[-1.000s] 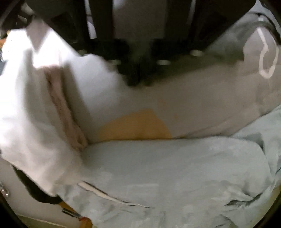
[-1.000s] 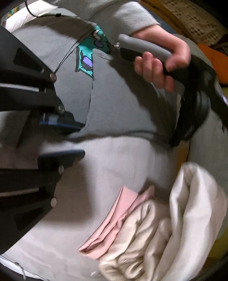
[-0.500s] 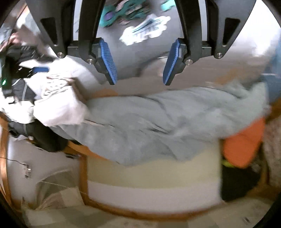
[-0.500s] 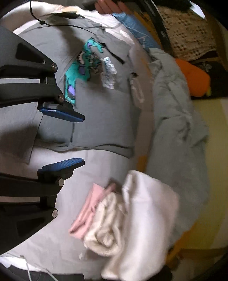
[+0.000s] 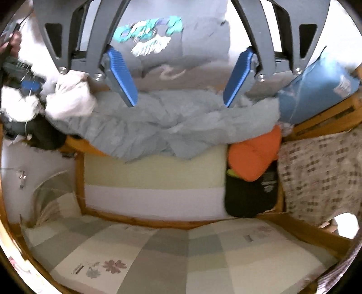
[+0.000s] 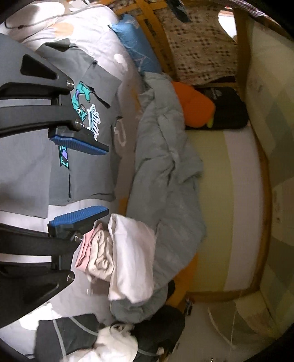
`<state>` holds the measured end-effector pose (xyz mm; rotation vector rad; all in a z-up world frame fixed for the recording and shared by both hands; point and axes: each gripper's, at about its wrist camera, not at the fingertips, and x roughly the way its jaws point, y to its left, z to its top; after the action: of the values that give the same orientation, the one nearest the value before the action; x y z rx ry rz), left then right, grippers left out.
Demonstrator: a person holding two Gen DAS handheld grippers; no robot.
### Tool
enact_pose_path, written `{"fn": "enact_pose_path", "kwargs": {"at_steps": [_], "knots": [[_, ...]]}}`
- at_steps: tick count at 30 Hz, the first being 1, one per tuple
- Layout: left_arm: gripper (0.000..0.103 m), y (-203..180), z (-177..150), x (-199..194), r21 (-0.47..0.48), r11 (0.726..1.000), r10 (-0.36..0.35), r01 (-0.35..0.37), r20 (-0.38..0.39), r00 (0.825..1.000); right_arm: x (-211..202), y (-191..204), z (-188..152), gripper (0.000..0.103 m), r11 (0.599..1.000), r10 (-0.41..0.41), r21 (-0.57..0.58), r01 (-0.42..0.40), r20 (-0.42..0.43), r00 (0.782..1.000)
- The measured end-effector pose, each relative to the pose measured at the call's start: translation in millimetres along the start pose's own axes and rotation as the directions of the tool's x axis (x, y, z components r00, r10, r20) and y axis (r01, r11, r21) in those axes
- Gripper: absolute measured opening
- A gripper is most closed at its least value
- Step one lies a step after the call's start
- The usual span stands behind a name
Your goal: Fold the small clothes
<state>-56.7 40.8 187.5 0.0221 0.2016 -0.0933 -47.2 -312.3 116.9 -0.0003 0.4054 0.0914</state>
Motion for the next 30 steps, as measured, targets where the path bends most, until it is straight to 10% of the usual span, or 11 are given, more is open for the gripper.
{"fn": "enact_pose_path", "kwargs": {"at_steps": [3, 7, 14, 19, 23, 30], "knots": [[0.077, 6.6, -55.1, 1.7, 0.012, 0.996, 0.087, -0.086, -0.107, 0.990, -15.7, 10.4, -24.0, 0.050, 0.999, -0.038, 0.011, 0.038, -0.005, 0.999], [0.069, 27.2, -135.1, 27.8, -0.076, 0.985, 0.126, -0.158, -0.318, 0.940, -8.8, 19.9, -53.4, 0.050, 0.998, -0.060, 0.010, 0.061, -0.073, 0.996], [0.068, 50.7, -225.5, 32.1, -0.196, 0.944, 0.146, -0.265, -0.474, 0.869, 7.2, 25.5, -108.5, 0.050, 0.990, -0.111, 0.064, 0.123, -0.162, 0.981], [0.068, 35.7, -233.3, 33.7, -0.194, 0.955, 0.101, -0.224, -0.500, 0.860, 14.1, 5.9, -142.3, 0.050, 0.967, -0.168, 0.153, 0.206, -0.231, 0.958], [0.065, 27.0, -240.9, 43.2, -0.109, 0.942, 0.214, -0.317, -0.530, 0.820, 3.4, -20.9, -169.4, 0.050, 0.935, -0.119, 0.298, 0.194, -0.254, 0.960], [0.018, 29.2, -250.1, 33.3, -0.075, 0.917, 0.307, -0.391, -0.491, 0.815, -17.9, -40.3, -208.1, 0.050, 0.879, -0.059, 0.436, 0.194, -0.305, 0.951]]}}
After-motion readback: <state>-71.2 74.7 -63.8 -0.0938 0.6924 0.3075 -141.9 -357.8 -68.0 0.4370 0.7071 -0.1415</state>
